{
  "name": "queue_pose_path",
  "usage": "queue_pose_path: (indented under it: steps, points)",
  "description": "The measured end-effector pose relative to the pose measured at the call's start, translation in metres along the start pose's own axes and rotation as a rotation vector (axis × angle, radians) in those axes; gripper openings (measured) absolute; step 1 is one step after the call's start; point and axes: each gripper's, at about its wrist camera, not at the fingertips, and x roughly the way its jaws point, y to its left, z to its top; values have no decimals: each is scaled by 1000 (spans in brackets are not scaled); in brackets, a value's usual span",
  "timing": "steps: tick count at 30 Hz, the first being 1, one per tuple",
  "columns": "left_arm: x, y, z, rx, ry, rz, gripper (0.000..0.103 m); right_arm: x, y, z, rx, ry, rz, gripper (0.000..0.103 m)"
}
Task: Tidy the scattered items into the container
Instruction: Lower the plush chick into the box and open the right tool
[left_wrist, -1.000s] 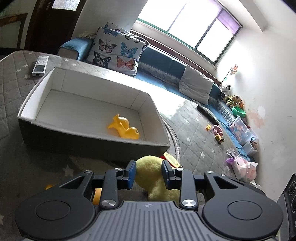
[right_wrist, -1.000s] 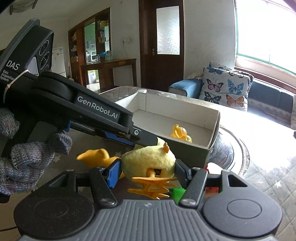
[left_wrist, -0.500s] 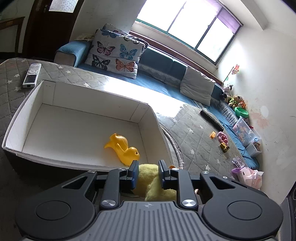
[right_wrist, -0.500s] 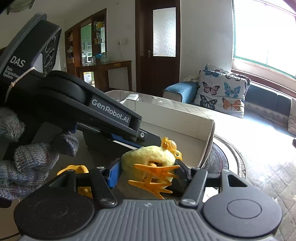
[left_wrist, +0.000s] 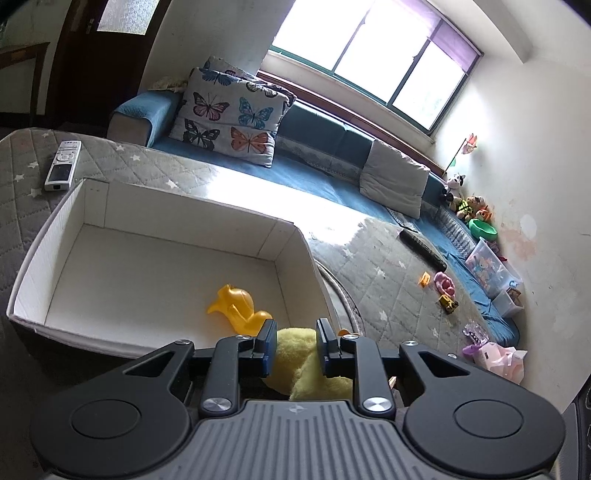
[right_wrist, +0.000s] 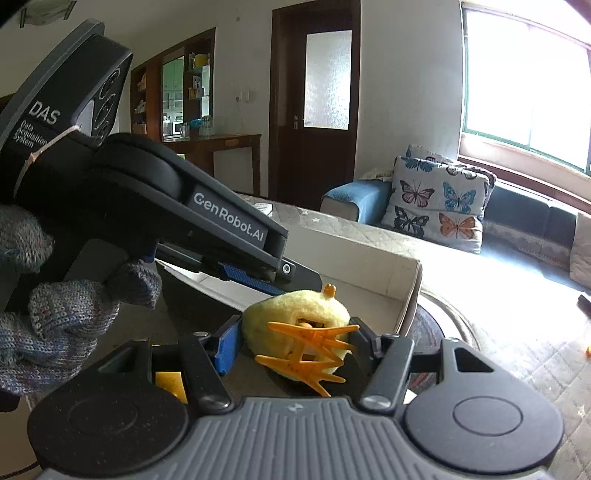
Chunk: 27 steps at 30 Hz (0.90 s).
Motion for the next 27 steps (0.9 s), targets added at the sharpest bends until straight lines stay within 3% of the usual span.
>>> queue_pose_path:
  steps: [17, 27]
  points:
    - [51, 21, 46, 1, -17, 9, 25, 61, -27, 23, -53, -35, -50, 62]
    - [88, 34, 51, -20, 23, 9, 25, 92, -40, 18, -35, 29, -82, 62]
